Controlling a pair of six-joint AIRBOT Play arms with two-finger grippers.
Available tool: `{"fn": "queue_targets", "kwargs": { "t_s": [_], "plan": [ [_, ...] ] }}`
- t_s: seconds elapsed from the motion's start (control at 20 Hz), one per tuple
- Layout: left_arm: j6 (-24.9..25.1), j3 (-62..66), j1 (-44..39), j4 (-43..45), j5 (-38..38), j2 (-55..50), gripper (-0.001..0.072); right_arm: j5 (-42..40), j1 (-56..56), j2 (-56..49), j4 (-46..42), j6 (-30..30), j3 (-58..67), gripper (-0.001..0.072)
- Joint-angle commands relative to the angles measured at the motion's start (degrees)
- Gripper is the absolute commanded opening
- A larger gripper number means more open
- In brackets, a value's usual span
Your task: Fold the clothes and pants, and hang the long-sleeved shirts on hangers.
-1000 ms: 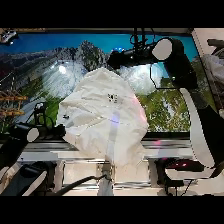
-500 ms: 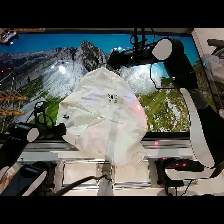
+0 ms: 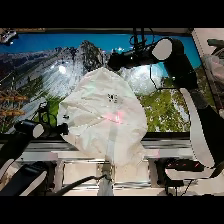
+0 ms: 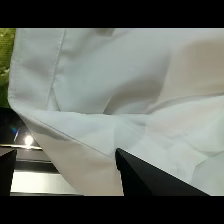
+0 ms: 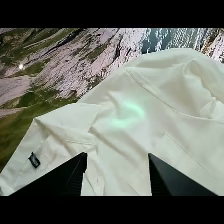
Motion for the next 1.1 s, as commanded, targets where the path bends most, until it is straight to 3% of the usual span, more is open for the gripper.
{"fn": "queue_targets", "kwargs": {
  "t_s": [0.0, 0.1, 0.15, 0.2, 0.25, 0.3, 0.4, 0.45, 0.55, 0.8, 1.0, 1.05],
  "plan": [
    [0.02, 0.0, 0.04, -1.6, 2.36, -3.23, 0.07, 0.87, 0.07, -0.02, 0.2, 0.02, -0.02, 0.0462],
    [0.07, 0.02, 0.04, -3.91, 5.01, -4.31, 0.067, 0.66, 0.07, -0.04, 0.22, 0.07, 0.0, 0.0462],
    [0.31, 0.02, 0.04, -4.92, 6.05, -4.92, 0.0539, 0.63, 0.07, -0.02, 0.24, 0.07, 0.0, 0.0462],
    [0.52, 0.02, 0.04, -5.62, 6.99, -5.42, 0.0478, 0.63, 0.07, -0.04, 0.26, 0.07, 0.0, 0.0462],
    [0.94, 0.02, 0.04, -6.45, 7.93, -5.95, 0.0477, 0.66, 0.07, -0.04, 0.28, 0.07, 0.0, 0.0461],
    [0.96, 0.02, 0.04, -7.21, 8.46, -6.43, 0.0407, 0.68, 0.07, -0.02, 0.39, 0.07, 0.0, 0.0461],
    [1.77, 0.02, 0.04, -7.76, 8.52, -6.6, 0.0161, 0.81, 0.07, -0.04, 0.7, 0.2, -0.02, 0.0461],
    [3.08, 0.15, 0.04, -7.69, 8.35, -6.27, 0.0083, 1.09, 0.07, -0.02, 1.03, 0.2, -0.02, 0.0461],
    [5.46, 1.11, 0.07, -7.19, 7.87, -4.35, 0.0019, 3.17, 0.46, -0.07, 1.75, 0.02, -0.02, 0.0462],
    [7.98, 7.37, 0.15, -6.03, 3.19, 9.22, 0.002, 7.04, 4.57, -2.67, 1.11, -2.97, 0.0, 0.0464],
    [7.93, 7.52, 0.15, -6.01, -2.54, 19.3, 0.0019, 4.7, 7.06, -8.87, 6.6, -3.19, 0.02, 0.0468],
    [7.91, 7.52, 0.15, -6.03, -3.3, 20.52, 0.0019, 5.09, 7.37, -10.95, 8.79, -3.17, 0.04, 0.05]
  ]
}}
